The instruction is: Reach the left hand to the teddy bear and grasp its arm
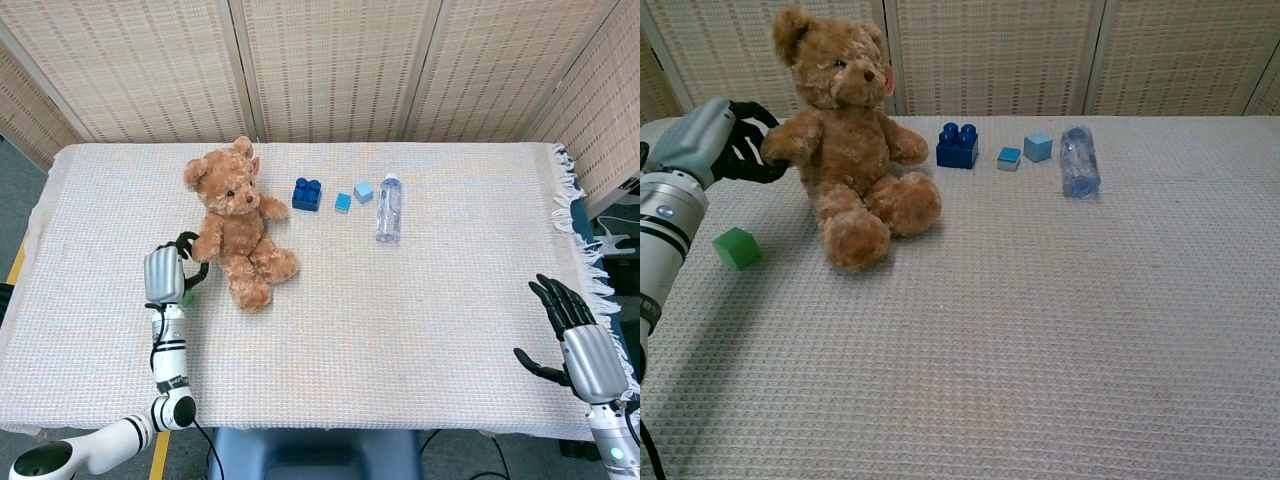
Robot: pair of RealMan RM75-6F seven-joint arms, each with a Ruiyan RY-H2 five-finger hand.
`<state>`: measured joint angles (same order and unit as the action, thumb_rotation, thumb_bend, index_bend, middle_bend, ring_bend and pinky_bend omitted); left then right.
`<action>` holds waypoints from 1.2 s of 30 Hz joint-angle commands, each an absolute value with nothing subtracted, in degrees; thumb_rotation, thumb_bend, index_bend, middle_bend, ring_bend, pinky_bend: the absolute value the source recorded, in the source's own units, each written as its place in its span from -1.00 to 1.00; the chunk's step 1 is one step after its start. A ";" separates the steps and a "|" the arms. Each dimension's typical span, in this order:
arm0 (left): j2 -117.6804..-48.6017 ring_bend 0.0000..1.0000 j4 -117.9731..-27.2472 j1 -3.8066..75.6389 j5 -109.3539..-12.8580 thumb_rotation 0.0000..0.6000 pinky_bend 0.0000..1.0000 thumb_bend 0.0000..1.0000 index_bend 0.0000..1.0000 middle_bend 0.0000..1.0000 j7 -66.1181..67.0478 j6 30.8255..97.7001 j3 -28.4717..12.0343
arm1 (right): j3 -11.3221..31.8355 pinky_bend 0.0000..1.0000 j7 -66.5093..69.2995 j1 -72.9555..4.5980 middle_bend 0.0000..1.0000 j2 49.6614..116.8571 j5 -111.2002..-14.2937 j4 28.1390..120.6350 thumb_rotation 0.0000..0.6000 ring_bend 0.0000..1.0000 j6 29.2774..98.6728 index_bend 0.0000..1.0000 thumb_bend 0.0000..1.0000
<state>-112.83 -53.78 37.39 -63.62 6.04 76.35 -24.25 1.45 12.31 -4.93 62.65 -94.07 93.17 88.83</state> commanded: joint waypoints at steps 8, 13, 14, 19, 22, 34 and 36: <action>-110.53 0.06 -60.20 36.76 -58.92 1.00 0.02 -0.27 -0.11 0.20 13.06 72.66 -24.68 | 1.50 -0.79 12.42 -4.94 -0.98 62.62 -93.92 93.15 1.00 -1.00 88.78 -1.00 -0.76; -112.25 0.06 -55.92 37.31 -64.89 1.00 0.02 -0.27 -0.12 0.18 6.35 77.72 -23.92 | 1.48 -0.79 12.45 -5.04 -0.98 62.58 -93.93 93.20 1.00 -1.00 88.60 -1.00 -0.76; -112.56 0.06 -55.08 37.36 -65.16 1.00 0.02 -0.27 -0.12 0.18 5.81 77.74 -23.77 | 1.48 -0.79 12.45 -5.08 -0.98 62.57 -93.93 93.20 1.00 -1.00 88.54 -1.00 -0.76; -111.27 0.06 -57.46 36.78 -61.71 1.00 0.03 -0.27 -0.11 0.20 8.80 72.97 -23.73 | 1.46 -0.79 12.49 -5.08 -0.98 62.48 -93.89 93.27 1.00 -1.00 88.49 -1.00 -0.76; -110.61 0.06 -58.03 36.64 -61.14 1.00 0.03 -0.27 -0.10 0.20 10.90 71.94 -23.15 | 1.49 -0.79 12.63 -5.02 -0.98 62.47 -93.90 93.25 1.00 -1.00 88.66 -1.00 -0.76; -108.52 -0.52 -57.19 36.10 -67.03 1.00 -0.09 -0.27 -0.82 -0.59 9.46 73.94 -19.46 | 1.52 -0.79 12.45 -4.87 -0.98 62.36 -93.76 93.38 1.00 -1.00 88.84 -1.00 -0.76; -104.42 -0.74 -58.55 34.75 -71.12 1.00 -0.19 -0.27 -0.98 -0.81 10.69 73.68 -15.02 | 1.49 -0.79 12.63 -4.73 -0.98 62.30 -93.92 93.44 1.00 -1.00 89.16 -1.00 -0.76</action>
<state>-108.01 -57.41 35.95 -67.64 9.71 73.84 -19.05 1.50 12.58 -4.78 62.32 -93.87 93.42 89.10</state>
